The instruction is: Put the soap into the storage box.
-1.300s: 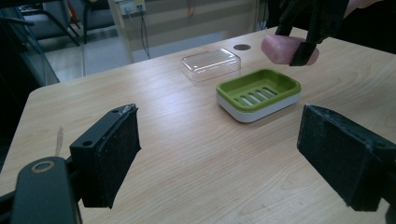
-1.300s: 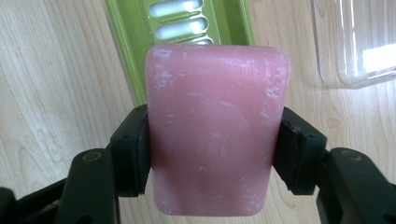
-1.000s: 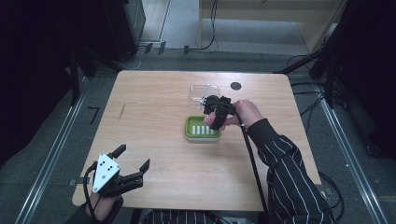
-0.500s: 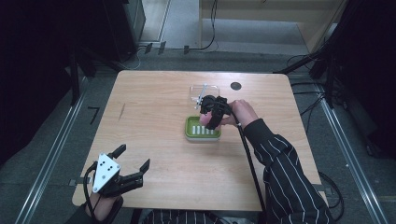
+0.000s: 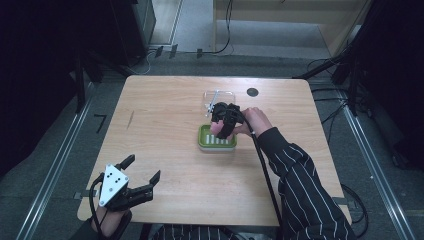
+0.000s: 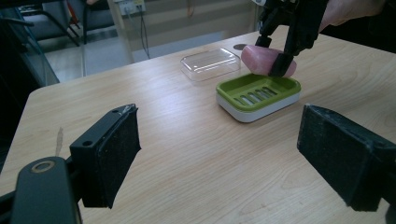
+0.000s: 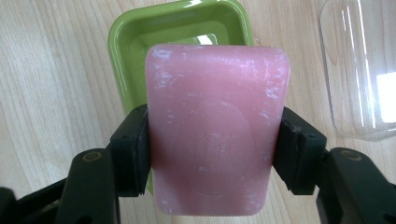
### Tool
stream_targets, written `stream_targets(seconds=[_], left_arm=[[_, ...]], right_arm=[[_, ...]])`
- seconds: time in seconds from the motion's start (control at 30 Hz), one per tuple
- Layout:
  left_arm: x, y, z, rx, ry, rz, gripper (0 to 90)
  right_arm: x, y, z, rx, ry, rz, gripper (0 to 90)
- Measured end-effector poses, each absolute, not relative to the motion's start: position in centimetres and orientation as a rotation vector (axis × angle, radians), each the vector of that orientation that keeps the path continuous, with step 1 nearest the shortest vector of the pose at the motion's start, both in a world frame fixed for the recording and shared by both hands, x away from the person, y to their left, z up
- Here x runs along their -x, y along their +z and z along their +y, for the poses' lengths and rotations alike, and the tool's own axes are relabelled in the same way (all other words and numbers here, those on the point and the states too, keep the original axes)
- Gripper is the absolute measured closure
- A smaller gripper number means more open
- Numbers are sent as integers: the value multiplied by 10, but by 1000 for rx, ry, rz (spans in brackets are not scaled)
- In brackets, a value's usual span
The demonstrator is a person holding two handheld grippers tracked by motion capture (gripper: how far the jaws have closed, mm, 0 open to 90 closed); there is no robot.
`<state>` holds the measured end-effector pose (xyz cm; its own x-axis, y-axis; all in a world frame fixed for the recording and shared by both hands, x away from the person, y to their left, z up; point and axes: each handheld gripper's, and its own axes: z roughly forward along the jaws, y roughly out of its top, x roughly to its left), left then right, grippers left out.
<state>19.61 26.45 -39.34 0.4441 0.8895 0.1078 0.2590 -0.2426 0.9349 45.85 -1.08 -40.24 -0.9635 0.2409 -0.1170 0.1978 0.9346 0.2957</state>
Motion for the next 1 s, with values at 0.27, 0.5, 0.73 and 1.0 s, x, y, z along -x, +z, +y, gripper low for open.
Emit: stream_targets(seconds=[0.27,0.5,0.73,1.0], left_arm=[[-196,-393,264,-1750,834,991,132],[-196,-393,264,-1749,833,992,133],[-196,-393,265,-1748,833,991,133],[-196,-393,265,-1747,833,991,132]], right_arm=[[-461,-406,-8,-324,463,2943,385],[-465,-412,-7,-329,475,2960,385],[-467,-417,-6,-324,480,2970,385],[-468,-425,-5,-318,469,2977,385]])
